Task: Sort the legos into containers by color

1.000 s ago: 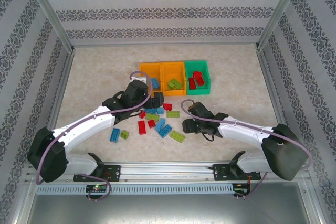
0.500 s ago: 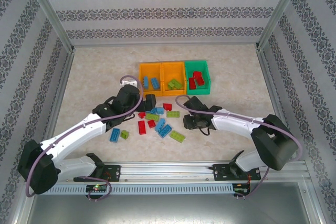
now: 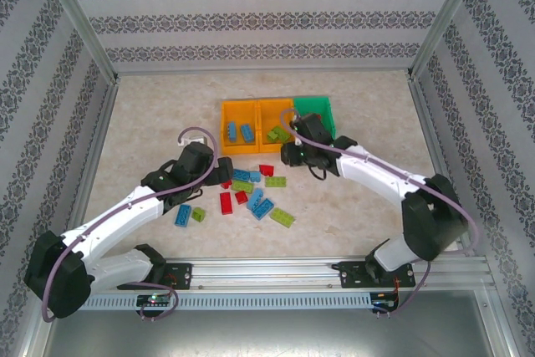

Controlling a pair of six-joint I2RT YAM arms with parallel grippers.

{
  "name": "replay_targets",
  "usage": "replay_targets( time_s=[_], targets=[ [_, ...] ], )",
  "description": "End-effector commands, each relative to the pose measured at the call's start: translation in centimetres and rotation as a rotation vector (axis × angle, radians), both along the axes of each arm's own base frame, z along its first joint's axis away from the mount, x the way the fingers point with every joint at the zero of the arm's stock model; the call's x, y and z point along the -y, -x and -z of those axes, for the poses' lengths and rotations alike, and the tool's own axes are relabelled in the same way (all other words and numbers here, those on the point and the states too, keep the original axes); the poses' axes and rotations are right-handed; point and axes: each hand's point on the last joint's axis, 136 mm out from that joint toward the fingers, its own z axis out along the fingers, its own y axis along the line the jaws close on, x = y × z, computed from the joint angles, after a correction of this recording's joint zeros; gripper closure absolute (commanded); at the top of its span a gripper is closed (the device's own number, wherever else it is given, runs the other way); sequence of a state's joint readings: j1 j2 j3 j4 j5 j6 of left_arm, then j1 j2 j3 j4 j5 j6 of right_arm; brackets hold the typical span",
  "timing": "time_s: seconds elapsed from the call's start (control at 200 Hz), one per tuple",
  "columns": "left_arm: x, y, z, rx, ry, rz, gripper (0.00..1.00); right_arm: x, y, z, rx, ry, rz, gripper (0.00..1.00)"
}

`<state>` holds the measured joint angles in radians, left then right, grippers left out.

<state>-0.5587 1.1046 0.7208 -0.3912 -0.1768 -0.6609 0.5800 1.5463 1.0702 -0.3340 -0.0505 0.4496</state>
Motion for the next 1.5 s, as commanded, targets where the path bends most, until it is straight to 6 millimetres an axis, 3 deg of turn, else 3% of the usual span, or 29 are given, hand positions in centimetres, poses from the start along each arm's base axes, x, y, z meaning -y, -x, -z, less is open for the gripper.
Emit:
replay_targets(
  time_s=[0.0, 0.23, 0.44, 0.56, 0.724, 0.979, 1.094, 1.494],
  targets=[
    [-1.9, 1.2, 1.0, -0.054, -0.017, -0.061, 0.00, -1.2, -2.7, -0.5, 0.024, -0.002, -0.036, 0.73],
    [-3.2, 2.3, 2.0, -0.087, -0.064, -0.074, 0.00, -1.3, -8.7, 0.3, 0.021, -0.017, 0.022, 0.71],
    [-1.6, 1.5, 2.3, -0.099, -0.052, 0.003, 0.00, -1.5, -11.0, 1.9, -0.016, -0.032, 0.044, 0.60],
    [-1.0, 1.0, 2.8, -0.133, -0.070, 0.033, 0.00, -1.9, -11.2, 2.0, -0.022, -0.048, 0.036, 0.47],
    [-1.1, 1.0, 3.2, -0.154, -0.074, 0.014, 0.00, -2.3, -10.3, 0.6, 0.012, -0.063, -0.002, 0.33],
    [-5.1, 4.5, 3.6, -0.235, -0.163, -0.125, 0.00, -2.4, -8.1, -1.1, 0.060, -0.073, -0.051, 0.27],
    [-6.9, 6.8, 5.1, -0.279, -0.182, -0.189, 0.00, -2.0, -8.0, -0.8, 0.059, -0.075, -0.046, 0.26],
    [-8.2, 10.3, 8.2, -0.358, -0.139, -0.269, 0.04, -1.7, -8.3, 0.0, 0.034, -0.089, -0.045, 0.25]
  ],
)
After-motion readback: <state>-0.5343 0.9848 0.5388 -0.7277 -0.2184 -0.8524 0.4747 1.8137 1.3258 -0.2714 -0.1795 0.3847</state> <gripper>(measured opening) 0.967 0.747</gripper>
